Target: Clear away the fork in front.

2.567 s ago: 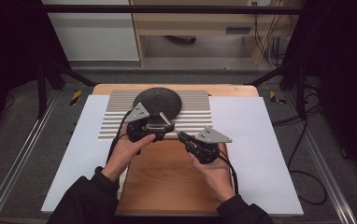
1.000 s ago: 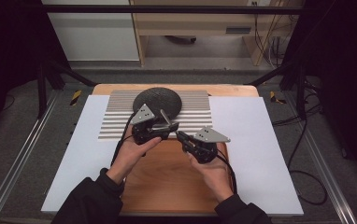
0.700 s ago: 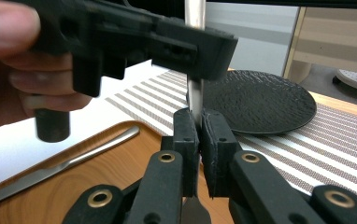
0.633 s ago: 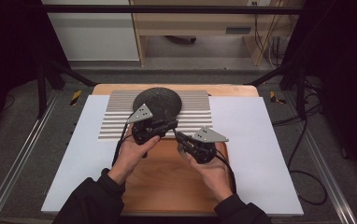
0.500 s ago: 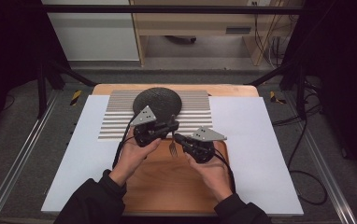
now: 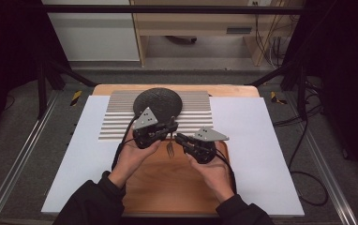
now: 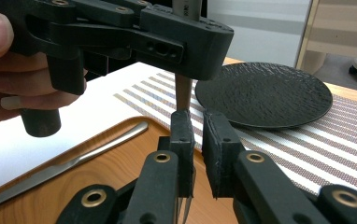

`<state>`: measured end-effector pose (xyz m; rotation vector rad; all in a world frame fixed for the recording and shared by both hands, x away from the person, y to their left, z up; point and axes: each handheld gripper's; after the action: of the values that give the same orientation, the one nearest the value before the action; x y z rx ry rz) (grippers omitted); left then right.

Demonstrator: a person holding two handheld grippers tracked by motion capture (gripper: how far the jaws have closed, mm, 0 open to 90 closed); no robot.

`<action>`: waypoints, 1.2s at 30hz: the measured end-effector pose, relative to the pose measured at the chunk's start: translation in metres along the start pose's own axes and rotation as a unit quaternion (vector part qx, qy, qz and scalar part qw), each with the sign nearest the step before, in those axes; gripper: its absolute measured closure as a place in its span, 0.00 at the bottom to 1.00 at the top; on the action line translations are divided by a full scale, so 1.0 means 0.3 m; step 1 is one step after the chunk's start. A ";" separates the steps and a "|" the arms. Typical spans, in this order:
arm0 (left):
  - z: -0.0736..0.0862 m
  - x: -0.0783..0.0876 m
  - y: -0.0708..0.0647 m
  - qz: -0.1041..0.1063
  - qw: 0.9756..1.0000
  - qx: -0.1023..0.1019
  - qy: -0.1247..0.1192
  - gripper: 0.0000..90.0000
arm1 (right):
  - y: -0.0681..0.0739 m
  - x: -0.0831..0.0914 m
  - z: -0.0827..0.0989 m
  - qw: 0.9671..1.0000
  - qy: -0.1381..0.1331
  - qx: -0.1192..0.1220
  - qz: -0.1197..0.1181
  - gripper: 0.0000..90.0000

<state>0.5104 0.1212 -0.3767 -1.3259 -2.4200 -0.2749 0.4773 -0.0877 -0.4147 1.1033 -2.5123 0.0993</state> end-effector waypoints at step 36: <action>-0.009 0.049 -0.042 -0.045 0.991 -0.117 0.048 0.97 | -0.007 0.005 0.011 1.000 0.000 -0.009 0.017 0.68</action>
<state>0.4933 0.1249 -0.3680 -1.2649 -2.4270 -0.6488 0.4768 -0.0910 -0.4175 1.0544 -2.5274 0.0854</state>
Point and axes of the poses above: each handheld gripper's, and its own axes: x roughly backward along the jaws, z roughly out of its underside, y roughly to its left, and after that the axes turned 6 degrees about y, right-handed
